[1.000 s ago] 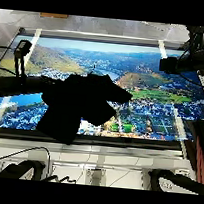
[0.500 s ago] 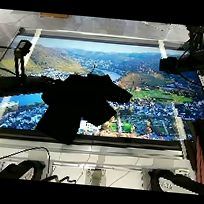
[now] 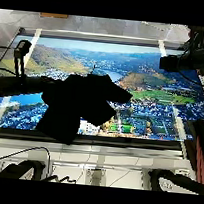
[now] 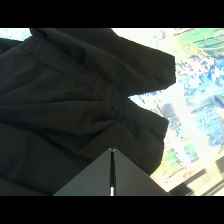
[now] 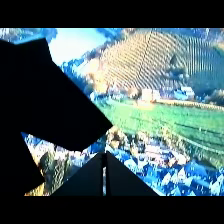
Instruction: Fold the clothes and pants, and hang the long-sleeved shirts on hangers.
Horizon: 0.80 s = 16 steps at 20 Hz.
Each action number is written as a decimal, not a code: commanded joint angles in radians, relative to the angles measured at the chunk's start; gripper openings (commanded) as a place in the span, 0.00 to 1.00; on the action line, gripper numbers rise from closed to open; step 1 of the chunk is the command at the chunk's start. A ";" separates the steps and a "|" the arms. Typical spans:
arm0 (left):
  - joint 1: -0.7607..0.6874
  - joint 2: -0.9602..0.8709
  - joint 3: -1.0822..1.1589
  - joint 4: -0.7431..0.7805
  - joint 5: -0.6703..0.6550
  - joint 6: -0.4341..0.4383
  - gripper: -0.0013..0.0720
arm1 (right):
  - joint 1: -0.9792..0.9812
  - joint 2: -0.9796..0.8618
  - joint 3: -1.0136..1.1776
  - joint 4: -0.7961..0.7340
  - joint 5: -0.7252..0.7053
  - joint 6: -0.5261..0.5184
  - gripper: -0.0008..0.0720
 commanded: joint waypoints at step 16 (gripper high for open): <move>0.001 0.000 0.000 0.103 0.004 -0.067 0.04 | -0.144 -0.047 -1.037 0.683 -0.193 -0.412 0.59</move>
